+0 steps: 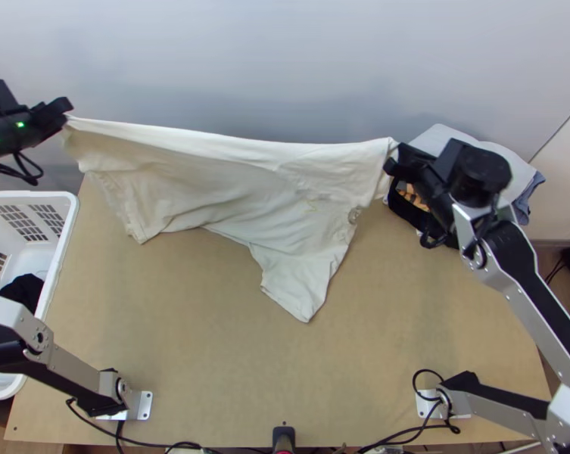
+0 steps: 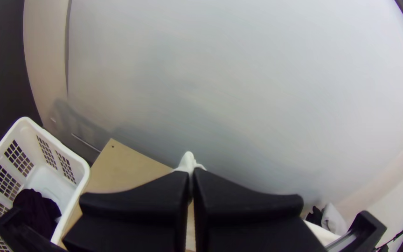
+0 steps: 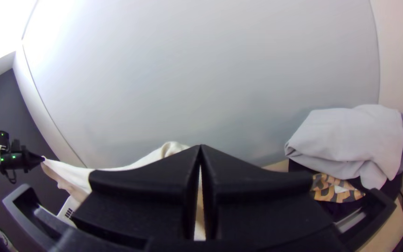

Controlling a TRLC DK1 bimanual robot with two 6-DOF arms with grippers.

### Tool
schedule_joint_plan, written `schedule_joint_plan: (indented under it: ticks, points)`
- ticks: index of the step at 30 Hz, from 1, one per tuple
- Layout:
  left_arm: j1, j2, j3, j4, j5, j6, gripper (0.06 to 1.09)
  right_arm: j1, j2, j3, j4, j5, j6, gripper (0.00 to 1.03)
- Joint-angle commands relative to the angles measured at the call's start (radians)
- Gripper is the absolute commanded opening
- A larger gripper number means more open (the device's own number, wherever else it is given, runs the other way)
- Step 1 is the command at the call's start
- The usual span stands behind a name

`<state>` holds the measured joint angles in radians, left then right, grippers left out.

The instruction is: Fold the t-shirt

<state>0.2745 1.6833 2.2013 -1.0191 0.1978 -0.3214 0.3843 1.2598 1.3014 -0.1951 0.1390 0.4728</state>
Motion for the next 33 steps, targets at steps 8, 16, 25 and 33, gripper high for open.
schedule_joint_plan:
  ticks: [8, 16, 25, 33]
  points:
    - [0.042, 0.041, 0.081, 0.105, 0.018, -0.027, 0.09, -0.027, 0.131, 0.257, 0.109, 0.002, -0.048, 0.03]
    - [0.051, -0.096, 0.078, 0.205, 0.002, -0.033, 0.09, -0.028, 0.159, 0.466, 0.204, 0.004, -0.146, 0.03]
    - [0.094, -0.339, 0.017, 0.226, 0.0, -0.041, 0.09, -0.019, -0.146, 0.476, 0.079, -0.001, -0.168, 0.03]
    - [0.095, -0.602, -0.029, 0.136, 0.005, -0.12, 0.09, -0.007, -0.467, 0.438, -0.234, -0.007, -0.195, 0.03]
